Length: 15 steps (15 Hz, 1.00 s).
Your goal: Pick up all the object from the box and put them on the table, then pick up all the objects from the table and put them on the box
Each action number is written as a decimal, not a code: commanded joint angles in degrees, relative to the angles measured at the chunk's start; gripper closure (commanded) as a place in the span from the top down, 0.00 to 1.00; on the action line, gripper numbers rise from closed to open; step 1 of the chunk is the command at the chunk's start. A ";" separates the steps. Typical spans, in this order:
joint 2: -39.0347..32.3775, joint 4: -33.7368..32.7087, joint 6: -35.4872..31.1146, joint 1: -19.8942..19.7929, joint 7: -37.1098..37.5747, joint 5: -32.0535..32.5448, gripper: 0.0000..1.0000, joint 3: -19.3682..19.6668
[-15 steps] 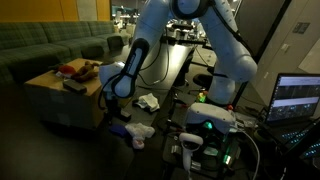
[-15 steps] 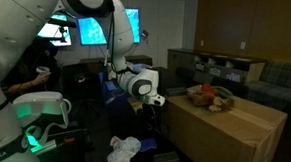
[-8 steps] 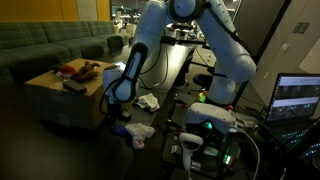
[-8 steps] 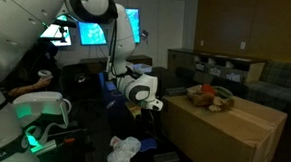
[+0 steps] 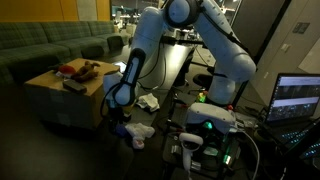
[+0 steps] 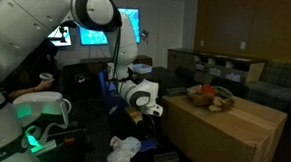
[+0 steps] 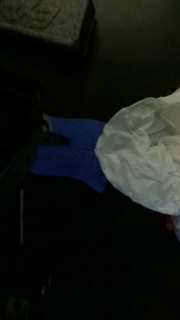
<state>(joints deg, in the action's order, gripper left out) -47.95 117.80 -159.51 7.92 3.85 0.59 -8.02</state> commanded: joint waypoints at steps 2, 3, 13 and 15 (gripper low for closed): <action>-2.90 -2.68 -0.68 -1.31 -3.01 -0.85 1.00 -0.90; -3.48 -3.14 -0.67 -1.26 -3.07 -0.75 1.00 -0.70; -5.07 -4.69 -1.17 -2.00 -4.44 -0.13 1.00 0.02; -4.33 -4.24 -1.76 -1.84 -5.01 0.21 1.00 0.02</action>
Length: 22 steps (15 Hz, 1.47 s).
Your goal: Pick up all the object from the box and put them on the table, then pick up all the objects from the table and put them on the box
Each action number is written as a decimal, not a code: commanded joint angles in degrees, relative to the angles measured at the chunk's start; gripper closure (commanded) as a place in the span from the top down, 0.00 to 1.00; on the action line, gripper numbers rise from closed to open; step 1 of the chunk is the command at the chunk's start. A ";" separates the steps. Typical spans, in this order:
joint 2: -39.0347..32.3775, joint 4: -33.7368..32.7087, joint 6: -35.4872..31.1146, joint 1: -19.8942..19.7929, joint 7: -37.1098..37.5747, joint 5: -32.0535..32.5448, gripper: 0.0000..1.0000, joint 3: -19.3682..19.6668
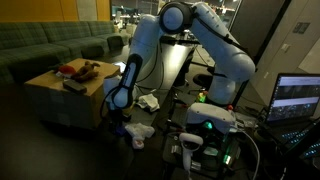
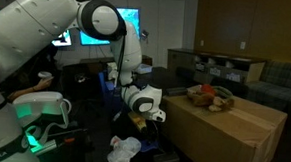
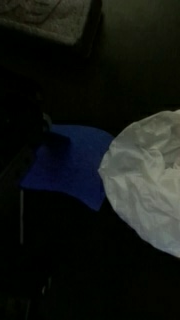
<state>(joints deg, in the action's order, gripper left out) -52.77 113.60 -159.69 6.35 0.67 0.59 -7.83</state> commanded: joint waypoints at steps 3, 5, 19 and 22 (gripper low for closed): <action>0.42 -0.23 -2.01 0.30 -2.14 0.55 1.00 0.39; 0.27 -0.36 -2.00 0.15 -2.24 0.55 1.00 0.49; -0.79 -1.13 -1.60 -0.43 -3.05 0.48 1.00 1.00; -1.35 -1.46 -1.48 -0.24 -2.60 0.43 1.00 1.56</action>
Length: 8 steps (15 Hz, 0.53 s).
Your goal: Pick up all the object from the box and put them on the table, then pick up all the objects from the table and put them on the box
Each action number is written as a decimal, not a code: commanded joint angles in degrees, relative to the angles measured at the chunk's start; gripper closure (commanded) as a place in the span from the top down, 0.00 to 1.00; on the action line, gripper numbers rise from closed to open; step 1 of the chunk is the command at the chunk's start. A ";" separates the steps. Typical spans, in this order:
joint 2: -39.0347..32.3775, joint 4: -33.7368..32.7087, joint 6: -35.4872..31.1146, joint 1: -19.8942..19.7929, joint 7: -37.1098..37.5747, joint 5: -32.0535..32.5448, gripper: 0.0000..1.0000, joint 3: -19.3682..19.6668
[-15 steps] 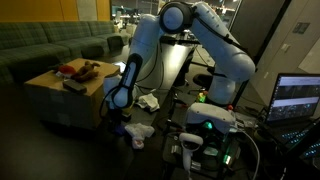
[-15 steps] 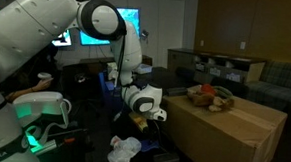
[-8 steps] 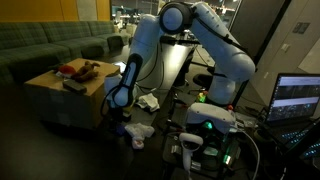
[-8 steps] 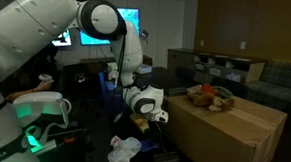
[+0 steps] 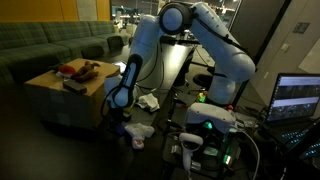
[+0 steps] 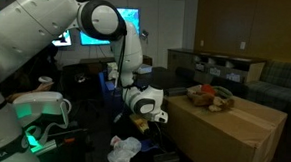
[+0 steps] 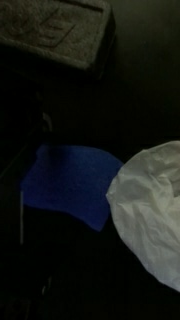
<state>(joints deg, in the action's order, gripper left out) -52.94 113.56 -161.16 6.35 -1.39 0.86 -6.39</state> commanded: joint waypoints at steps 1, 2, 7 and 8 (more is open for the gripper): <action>-1.55 -1.64 0.02 -0.34 -0.52 0.10 1.00 0.16; -1.79 -1.79 0.11 -0.44 -0.57 0.07 1.00 0.16; -3.98 -3.82 0.49 -0.89 -0.77 -0.13 1.00 -0.25; -4.33 -4.19 0.58 -0.90 -0.75 -0.14 1.00 -0.25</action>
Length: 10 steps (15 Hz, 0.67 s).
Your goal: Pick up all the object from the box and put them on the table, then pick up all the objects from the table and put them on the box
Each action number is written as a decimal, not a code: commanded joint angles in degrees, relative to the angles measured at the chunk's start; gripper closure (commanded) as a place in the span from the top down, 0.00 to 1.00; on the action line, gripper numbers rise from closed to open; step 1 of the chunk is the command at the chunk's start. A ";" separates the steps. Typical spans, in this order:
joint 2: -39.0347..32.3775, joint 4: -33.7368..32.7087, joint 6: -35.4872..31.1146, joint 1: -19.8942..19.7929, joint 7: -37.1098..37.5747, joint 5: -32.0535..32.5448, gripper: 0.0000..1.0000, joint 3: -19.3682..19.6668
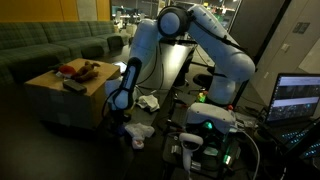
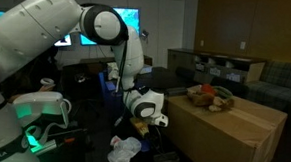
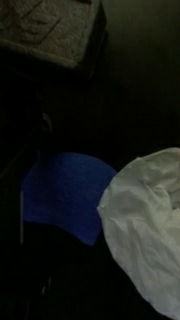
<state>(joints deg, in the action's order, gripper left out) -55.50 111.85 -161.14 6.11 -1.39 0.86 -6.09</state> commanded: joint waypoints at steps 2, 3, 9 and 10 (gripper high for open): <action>-2.20 -2.98 0.64 -0.65 -0.68 -0.14 1.00 -0.49; -2.17 -3.06 0.73 -0.71 -0.78 -0.10 1.00 -0.56; -1.17 -2.88 1.79 -1.16 -0.81 -0.32 0.58 -0.86; -0.79 -2.69 2.04 -1.15 -0.55 -0.41 0.49 -0.75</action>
<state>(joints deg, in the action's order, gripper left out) -56.59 109.91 -160.61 5.70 -1.38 0.86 -6.09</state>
